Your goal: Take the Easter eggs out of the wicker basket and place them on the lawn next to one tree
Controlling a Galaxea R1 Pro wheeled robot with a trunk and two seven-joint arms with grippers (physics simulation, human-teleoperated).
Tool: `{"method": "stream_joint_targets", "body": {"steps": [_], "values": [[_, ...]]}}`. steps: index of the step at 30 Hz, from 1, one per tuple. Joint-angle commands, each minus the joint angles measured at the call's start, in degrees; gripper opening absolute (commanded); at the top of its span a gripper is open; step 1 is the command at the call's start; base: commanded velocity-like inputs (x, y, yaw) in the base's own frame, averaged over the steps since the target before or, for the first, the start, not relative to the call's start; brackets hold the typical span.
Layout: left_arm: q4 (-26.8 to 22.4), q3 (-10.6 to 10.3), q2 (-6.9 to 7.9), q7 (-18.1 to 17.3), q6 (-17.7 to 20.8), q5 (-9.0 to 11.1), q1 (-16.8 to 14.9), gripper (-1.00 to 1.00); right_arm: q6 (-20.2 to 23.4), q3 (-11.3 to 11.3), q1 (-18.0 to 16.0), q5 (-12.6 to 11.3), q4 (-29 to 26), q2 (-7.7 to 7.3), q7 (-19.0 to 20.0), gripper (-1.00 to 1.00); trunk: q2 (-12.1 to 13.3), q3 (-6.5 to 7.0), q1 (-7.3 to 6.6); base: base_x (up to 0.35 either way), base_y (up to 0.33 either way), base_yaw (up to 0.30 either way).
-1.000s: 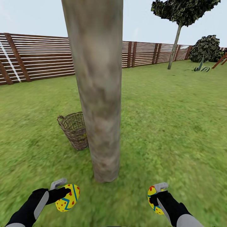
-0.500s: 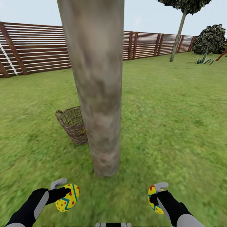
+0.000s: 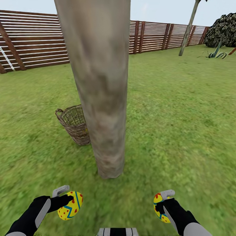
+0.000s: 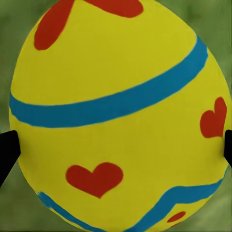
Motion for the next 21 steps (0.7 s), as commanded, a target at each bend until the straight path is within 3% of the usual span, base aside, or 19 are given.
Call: {"method": "stream_joint_targets", "body": {"steps": [1,13,21], "values": [[-0.1,0.2,-0.05,-0.2,0.3,0.0,0.0,-1.00,0.4,0.2,0.0,0.4,-0.1,-0.02,0.0,-1.00,0.0,-0.27,0.01,0.000,0.000,0.000],[-0.1,0.7,-0.03,-0.3,0.3,0.0,0.0,-1.00,0.5,0.3,0.0,0.4,-0.1,0.07,0.0,-1.00,0.0,-0.27,0.01,0.064,0.010,0.000],[-0.1,0.7,-0.07,-0.3,0.3,-0.1,0.0,-1.00,0.5,0.3,0.0,0.4,-0.1,0.07,0.0,-1.00,-0.1,-2.05,0.22,0.000,0.000,0.000]]}}
